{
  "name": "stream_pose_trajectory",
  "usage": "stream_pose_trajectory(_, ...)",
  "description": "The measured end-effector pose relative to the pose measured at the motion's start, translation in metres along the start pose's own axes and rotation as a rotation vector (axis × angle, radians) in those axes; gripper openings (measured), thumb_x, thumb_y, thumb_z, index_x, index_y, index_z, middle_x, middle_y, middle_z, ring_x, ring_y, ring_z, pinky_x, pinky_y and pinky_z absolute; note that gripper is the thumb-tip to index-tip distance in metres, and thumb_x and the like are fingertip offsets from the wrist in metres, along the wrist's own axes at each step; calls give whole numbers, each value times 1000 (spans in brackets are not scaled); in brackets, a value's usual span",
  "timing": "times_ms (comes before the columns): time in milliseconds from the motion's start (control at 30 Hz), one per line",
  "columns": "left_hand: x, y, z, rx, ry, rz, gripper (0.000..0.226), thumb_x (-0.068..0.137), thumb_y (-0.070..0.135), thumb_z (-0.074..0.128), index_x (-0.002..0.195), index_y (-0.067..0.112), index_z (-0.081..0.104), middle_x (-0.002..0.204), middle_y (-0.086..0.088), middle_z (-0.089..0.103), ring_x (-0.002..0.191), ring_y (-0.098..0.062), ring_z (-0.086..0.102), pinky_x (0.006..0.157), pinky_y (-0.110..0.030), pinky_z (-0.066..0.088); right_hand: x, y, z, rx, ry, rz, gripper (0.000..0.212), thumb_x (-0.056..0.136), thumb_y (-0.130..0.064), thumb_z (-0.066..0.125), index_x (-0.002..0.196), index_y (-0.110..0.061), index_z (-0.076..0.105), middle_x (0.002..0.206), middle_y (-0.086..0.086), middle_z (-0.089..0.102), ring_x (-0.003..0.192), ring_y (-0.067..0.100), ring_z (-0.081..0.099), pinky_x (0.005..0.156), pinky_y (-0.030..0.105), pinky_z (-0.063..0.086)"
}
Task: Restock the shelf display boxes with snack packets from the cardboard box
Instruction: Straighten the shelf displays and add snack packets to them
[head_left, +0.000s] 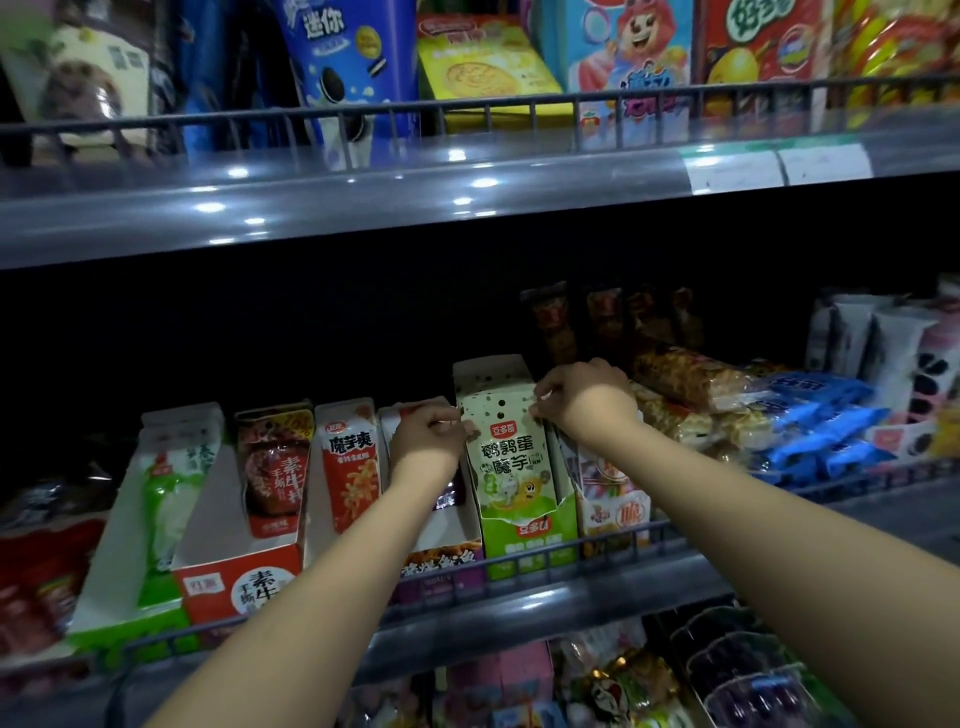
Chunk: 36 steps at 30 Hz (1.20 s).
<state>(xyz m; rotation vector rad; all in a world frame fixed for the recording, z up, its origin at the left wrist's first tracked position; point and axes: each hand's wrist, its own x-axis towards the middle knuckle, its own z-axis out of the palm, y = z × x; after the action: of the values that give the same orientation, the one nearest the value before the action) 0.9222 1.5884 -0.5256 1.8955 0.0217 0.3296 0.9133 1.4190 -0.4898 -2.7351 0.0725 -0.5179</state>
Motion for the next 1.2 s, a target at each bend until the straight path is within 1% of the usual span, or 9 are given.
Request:
stream_pose_trajectory(100, -20, 3, -8, -56, 8, 31, 11, 93, 14, 55, 95, 17, 65, 100, -2, 65, 84, -18, 58, 68, -24, 48, -14, 4, 1, 87, 129, -80, 26, 86, -42, 60, 108, -31, 66, 109, -5, 64, 118, 21, 40, 97, 34, 31)
stream_pose_trajectory(200, -45, 5, -16, -78, 11, 94, 14, 92, 14, 53, 90, 23, 65, 93, 5, 65, 86, -19, 63, 75, -33, 52, -35, 4, 2, 234, 219, -123, 23, 81, -45, 65, 101, -33, 69, 100, -7, 66, 111, 21, 45, 93, 37, 41)
stream_pose_trajectory(300, -78, 5, -26, -7, -3, 204, 12, 93, 20, 54, 103, 20, 63, 91, 15, 59, 80, 5, 54, 64, -7, 43, -68, -1, -1, 310, 247, -191, 21, 82, -39, 66, 100, -28, 71, 91, -12, 65, 102, 14, 48, 87, 35, 44)
stream_pose_trajectory(433, -125, -5, -40, -40, -25, 253, 14, 94, 21, 55, 103, 24, 65, 98, 14, 62, 80, 5, 57, 63, -2, 42, -122, -10, 8, 535, 151, -190, 14, 84, -29, 68, 96, -24, 71, 82, -16, 63, 82, 4, 57, 72, 19, 45)
stream_pose_trajectory(600, -180, -46, -43, -78, -58, 172, 13, 93, 23, 56, 102, 22, 65, 94, 9, 65, 84, -4, 59, 67, -8, 45, -189, -10, 50, 718, 20, -79, 11, 83, -25, 69, 94, -20, 71, 83, -10, 68, 76, 3, 60, 69, 13, 47)
stream_pose_trajectory(800, -230, -127, -30, -115, -71, -22, 12, 93, 18, 57, 102, 19, 66, 91, 14, 64, 79, 4, 58, 63, -5, 45, -261, 4, 127, 792, -128, 75, 6, 82, -18, 70, 84, -24, 68, 70, -7, 66, 63, 2, 58, 62, 12, 46)
stream_pose_trajectory(933, -253, -183, -18, -126, -80, -157, 10, 93, 15, 57, 95, 22, 64, 91, 10, 65, 84, -6, 61, 68, -8, 46, -304, 21, 182, 814, -206, 223, 4, 84, -19, 68, 87, -23, 68, 73, -9, 64, 67, 0, 57, 60, 6, 42)
stream_pose_trajectory(1067, -270, -238, -9, -106, -116, -358, 9, 94, 20, 55, 92, 26, 62, 94, 4, 65, 89, -15, 63, 75, -21, 49, -342, 38, 237, 847, -299, 390, 4, 84, -19, 68, 88, -20, 68, 77, -8, 64, 73, -1, 58, 65, 9, 44)
stream_pose_trajectory(1200, -288, -292, -2, -85, -142, -531, 9, 94, 19, 55, 92, 22, 63, 95, 0, 66, 88, -15, 63, 68, -17, 47, -372, 56, 284, 838, -394, 506, 4, 84, -15, 69, 87, -17, 67, 76, -8, 65, 74, 4, 60, 68, 13, 46)
